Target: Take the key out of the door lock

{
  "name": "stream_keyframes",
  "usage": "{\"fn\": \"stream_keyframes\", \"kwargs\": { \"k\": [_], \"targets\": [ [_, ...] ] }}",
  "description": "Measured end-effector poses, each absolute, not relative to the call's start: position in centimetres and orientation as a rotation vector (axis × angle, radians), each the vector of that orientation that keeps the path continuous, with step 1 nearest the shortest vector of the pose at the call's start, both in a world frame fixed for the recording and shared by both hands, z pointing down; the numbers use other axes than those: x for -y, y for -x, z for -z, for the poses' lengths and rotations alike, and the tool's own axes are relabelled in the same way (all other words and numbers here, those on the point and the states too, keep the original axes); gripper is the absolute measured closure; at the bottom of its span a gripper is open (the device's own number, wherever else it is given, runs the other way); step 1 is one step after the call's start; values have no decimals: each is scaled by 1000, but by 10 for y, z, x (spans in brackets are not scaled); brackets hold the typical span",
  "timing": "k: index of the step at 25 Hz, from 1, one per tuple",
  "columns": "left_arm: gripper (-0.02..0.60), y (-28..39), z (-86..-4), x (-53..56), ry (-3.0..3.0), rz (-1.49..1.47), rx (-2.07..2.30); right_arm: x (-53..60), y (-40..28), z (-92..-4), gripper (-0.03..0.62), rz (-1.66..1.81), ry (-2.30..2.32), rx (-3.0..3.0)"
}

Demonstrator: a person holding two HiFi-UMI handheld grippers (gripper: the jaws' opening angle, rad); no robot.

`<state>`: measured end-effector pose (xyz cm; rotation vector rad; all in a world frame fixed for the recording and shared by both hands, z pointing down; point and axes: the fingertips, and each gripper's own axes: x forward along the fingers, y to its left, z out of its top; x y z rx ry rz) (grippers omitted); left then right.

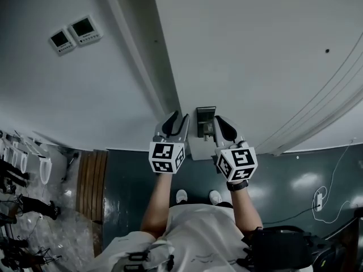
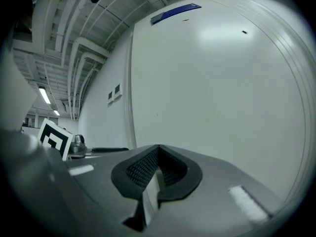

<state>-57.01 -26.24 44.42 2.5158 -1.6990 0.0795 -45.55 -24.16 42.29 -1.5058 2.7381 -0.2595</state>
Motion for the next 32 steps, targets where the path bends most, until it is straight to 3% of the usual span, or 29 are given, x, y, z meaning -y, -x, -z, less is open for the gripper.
{"fn": "stream_keyframes", "kwargs": {
  "k": [4, 11, 13, 15, 24, 32],
  "targets": [
    [410, 572, -454, 274, -2526, -89, 1649, 243, 455, -428, 589, 263, 1558, -2724],
    [411, 575, -465, 296, -2538, -113, 1618, 243, 449, -455, 589, 364, 1647, -2700],
    [414, 572, -469, 299, -2542, -112, 1601, 241, 445, -469, 589, 419, 1670, -2696],
    [458, 570, -472, 299, -2540, -99, 1601, 238, 441, -487, 589, 489, 1685, -2698],
    [469, 567, -472, 301, -2549, -100, 1616, 215, 434, -590, 589, 939, 1658, -2699],
    [469, 567, -472, 302, -2540, -86, 1620, 216, 440, -654, 589, 1073, 1655, -2749]
  ]
}}
